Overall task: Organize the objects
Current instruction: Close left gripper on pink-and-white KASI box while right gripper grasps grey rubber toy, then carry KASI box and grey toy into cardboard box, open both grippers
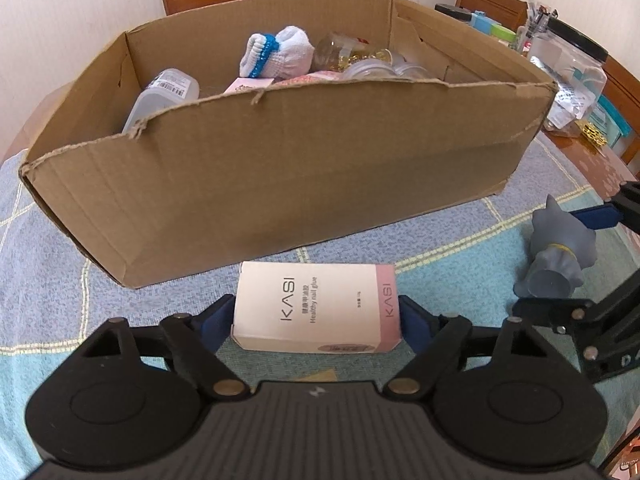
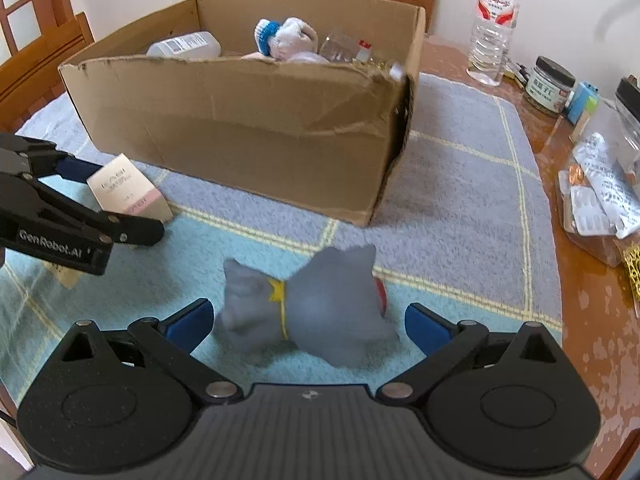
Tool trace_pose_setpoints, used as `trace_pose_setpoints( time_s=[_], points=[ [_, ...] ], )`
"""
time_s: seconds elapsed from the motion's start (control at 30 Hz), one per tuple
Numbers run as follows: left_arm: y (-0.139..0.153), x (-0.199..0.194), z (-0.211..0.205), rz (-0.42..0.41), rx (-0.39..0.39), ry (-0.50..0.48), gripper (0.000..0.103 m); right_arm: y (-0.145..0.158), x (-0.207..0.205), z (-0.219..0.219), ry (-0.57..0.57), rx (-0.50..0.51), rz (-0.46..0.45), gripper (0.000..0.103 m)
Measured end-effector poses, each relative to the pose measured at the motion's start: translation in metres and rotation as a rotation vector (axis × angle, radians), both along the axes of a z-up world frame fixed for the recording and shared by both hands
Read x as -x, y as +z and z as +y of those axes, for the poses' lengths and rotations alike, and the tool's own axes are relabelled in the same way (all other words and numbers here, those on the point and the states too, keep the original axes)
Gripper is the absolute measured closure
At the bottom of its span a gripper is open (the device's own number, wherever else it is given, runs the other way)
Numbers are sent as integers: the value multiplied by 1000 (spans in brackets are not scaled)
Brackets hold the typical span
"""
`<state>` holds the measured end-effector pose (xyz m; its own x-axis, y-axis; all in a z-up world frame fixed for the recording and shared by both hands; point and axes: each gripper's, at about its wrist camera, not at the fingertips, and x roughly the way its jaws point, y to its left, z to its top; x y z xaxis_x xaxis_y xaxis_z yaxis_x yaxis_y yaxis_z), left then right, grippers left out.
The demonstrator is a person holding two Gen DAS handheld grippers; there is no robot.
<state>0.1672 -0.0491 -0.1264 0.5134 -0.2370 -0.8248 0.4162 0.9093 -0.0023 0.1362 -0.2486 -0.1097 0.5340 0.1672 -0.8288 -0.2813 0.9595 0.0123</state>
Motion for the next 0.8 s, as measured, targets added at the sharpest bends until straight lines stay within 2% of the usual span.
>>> trace_pose_setpoints(
  time_s=[0.17, 0.43, 0.8],
  points=[
    [1, -1, 2, 4, 0, -3, 24, 0, -3, 3, -9, 5, 21, 5],
    [2, -1, 4, 9, 3, -21, 24, 4, -9, 7, -41, 31, 65, 23],
    [18, 2, 7, 23, 12, -84, 24, 12, -12, 7, -57, 23, 124, 24]
  ],
)
